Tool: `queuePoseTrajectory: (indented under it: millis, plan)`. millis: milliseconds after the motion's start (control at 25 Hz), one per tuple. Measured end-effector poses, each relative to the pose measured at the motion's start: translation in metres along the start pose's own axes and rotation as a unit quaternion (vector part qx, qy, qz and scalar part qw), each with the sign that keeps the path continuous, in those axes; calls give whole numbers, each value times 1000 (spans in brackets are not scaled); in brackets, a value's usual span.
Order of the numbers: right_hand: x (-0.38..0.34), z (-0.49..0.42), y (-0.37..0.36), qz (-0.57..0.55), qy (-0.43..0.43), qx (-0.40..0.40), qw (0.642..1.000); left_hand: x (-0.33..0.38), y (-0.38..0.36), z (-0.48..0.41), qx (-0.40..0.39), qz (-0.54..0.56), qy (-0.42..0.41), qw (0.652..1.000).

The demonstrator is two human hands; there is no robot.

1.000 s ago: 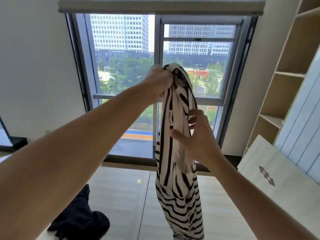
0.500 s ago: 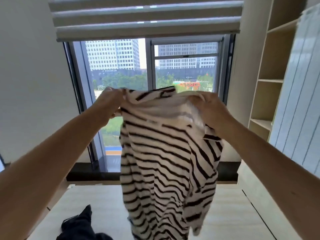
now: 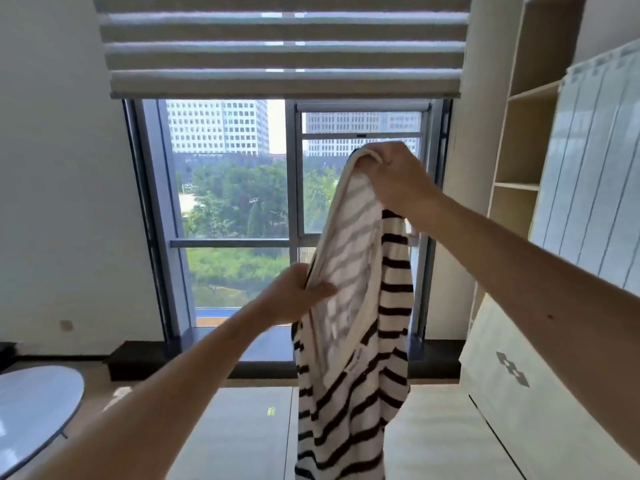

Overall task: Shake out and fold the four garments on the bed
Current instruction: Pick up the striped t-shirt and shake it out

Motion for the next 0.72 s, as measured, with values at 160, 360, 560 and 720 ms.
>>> queuePoseTrajectory:
  millis: [160, 360, 560, 720]
  plan:
    - [30, -2, 67, 191, 45, -8, 981, -3, 20, 3, 69, 9, 21, 997]
    - [87, 39, 137, 427, -15, -65, 902, 30, 88, 4, 192, -86, -48, 976]
    - [125, 76, 153, 228, -207, -55, 950, 53, 122, 9, 249, -140, -16, 958]
    - [123, 79, 141, -37, -317, -16, 948, 47, 117, 12, 184, 10, 54, 981]
Point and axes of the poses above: each hand's wrist, its own z-axis away from the middle knuckle, its own y-axis out of the back of the hand, x = y × z, the point moved 1 cm from there along -z, towards the middle knuckle, and after that the axes turned 10 degrees about y, right-handed, at the moved point
